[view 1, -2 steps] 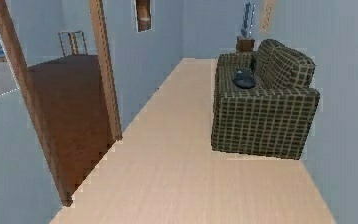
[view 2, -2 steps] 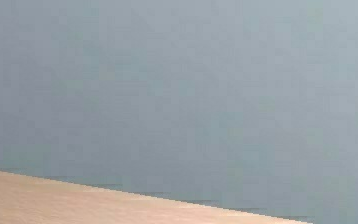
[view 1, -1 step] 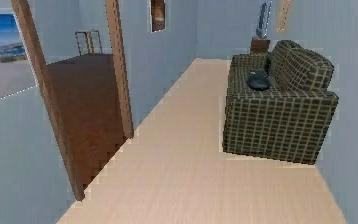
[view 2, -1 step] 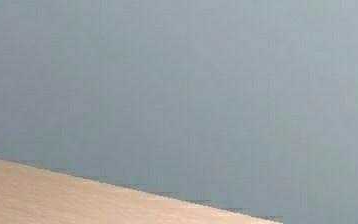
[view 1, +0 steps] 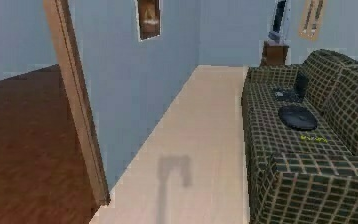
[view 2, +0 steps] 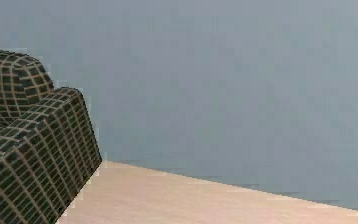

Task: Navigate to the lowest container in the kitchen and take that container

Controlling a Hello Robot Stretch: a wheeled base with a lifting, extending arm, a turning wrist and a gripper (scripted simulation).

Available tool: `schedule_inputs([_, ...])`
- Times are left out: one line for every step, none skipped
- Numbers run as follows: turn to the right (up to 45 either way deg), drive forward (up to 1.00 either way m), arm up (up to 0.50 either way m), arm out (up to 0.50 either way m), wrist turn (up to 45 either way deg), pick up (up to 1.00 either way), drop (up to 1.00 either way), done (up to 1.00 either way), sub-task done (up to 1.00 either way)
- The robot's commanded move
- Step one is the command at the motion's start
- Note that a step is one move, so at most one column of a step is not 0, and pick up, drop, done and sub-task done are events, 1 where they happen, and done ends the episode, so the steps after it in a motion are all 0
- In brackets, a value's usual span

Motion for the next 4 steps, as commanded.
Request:
schedule_inputs([0.0,0.35,0.00,0.00,0.0,0.00,0.00,0.00,0.00])
schedule_inputs([-45.0,0.00,0.00,0.00,0.0,0.00,0.00,0.00,0.00])
schedule_inputs([-12.0,0.00,0.00,0.00,0.0,0.00,0.00,0.00,0.00])
schedule_inputs([0.0,1.00,0.00,0.00,0.0,0.00,0.00,0.00,0.00])
